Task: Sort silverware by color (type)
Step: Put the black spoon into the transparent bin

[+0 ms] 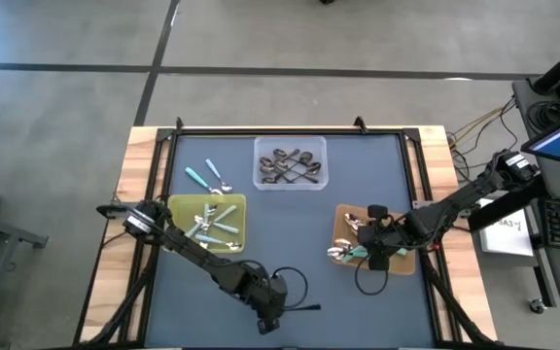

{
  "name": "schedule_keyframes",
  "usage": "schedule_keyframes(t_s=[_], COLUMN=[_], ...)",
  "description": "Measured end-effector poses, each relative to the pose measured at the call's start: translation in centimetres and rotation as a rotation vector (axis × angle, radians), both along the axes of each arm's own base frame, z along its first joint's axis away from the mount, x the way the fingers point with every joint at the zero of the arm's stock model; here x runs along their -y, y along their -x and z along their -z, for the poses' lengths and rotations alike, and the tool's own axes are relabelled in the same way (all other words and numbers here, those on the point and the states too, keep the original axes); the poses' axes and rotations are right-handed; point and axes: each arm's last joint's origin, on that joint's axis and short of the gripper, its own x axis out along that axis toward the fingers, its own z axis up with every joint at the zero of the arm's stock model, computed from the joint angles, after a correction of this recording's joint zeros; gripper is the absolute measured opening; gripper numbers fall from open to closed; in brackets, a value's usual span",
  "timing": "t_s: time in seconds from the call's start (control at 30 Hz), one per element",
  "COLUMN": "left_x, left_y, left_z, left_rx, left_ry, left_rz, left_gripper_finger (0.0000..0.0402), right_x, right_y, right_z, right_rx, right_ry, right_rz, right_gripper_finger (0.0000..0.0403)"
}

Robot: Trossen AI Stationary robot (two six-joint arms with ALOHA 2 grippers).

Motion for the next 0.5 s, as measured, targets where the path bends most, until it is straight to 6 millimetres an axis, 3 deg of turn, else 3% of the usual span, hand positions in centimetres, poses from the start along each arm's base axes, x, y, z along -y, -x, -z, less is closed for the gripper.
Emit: schedule_keyframes(t_s=[0.2, 0.37, 0.5], left_x=[-0.1, -0.4, -1.4], left_y=[-0.3, -1.0, -1.3], left_z=[-1.2, -3.4, -4.7], left_rx=[0.025, 0.12, 0.088], left_ry=[0.004, -0.078, -0.196], left_rz=[-0.046, -0.015, -0.012], left_gripper_finger=[0.0002, 0.0001, 0.0002], right_x=[0.0, 0.0, 0.0], right_y=[0.0, 0.0, 0.0], right_z=[0.0, 0.0, 0.0], right_rx=[0.0, 0.001, 0.001], right_ry=[0.0, 0.002, 0.002], right_rz=[0.001, -0.001, -0.001], right_gripper_finger=[0.0132, 0.0132, 0.0132])
